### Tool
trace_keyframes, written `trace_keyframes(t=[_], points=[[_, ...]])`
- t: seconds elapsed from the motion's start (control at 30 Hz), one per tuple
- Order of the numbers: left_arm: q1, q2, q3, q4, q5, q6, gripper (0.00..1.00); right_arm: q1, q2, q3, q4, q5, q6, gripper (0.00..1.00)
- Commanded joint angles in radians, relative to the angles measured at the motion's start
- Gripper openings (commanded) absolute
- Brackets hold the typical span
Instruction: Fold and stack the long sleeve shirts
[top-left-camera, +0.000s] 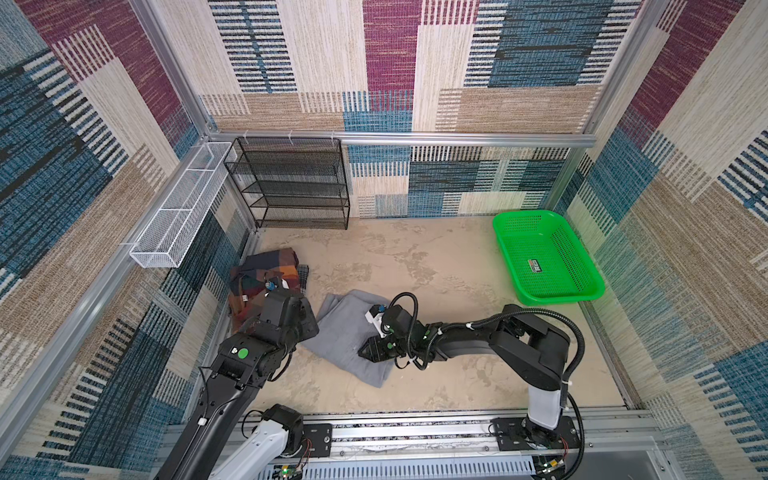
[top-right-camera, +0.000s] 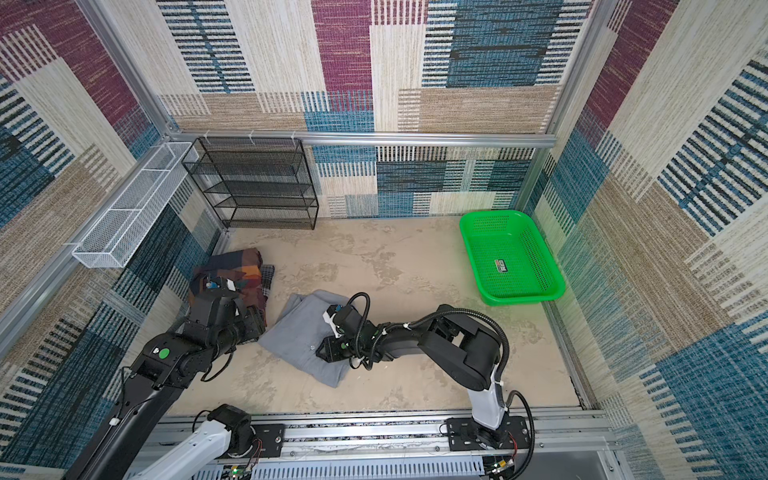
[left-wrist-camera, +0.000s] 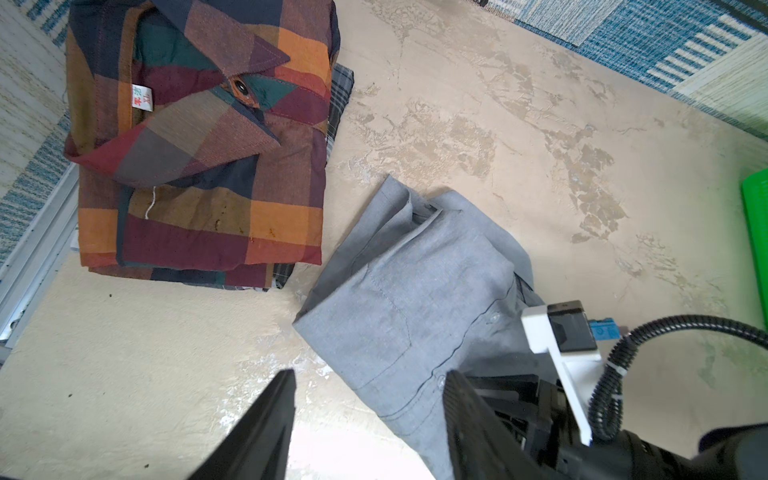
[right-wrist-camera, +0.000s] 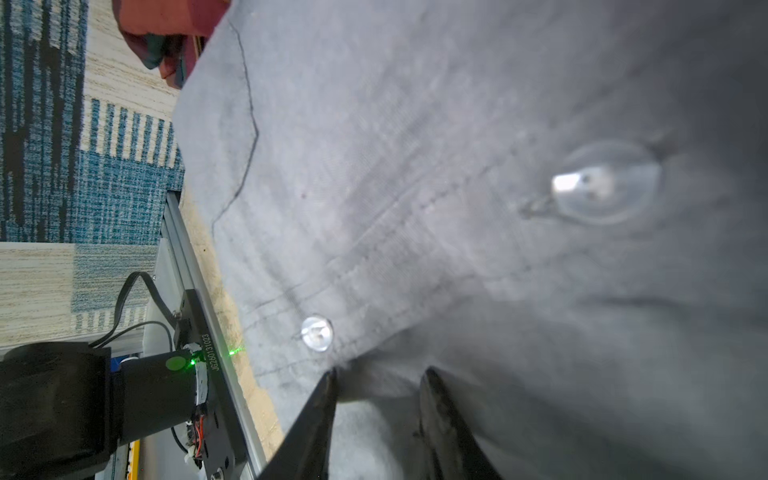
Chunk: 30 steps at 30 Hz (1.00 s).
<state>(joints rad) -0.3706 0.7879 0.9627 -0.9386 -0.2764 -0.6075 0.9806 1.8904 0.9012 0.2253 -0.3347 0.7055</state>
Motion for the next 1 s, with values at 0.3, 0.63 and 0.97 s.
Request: trace_keyframes(t=[0.3, 0.63, 0.97], points=[[0.001, 0.012, -0.088, 0.11, 0.114, -0.056, 0.6, -0.182, -0.435, -0.32, -0.348, 0.098, -0.162, 0.37], [-0.005, 0.134, -0.126, 0.284, 0.287, -0.046, 0.61, -0.263, -0.762, -0.24, -0.631, 0.159, -0.138, 0.64], [-0.059, 0.595, 0.168, 0.315, 0.411, 0.102, 0.61, -0.374, -0.969, -0.388, -0.691, 0.126, 0.004, 0.77]])
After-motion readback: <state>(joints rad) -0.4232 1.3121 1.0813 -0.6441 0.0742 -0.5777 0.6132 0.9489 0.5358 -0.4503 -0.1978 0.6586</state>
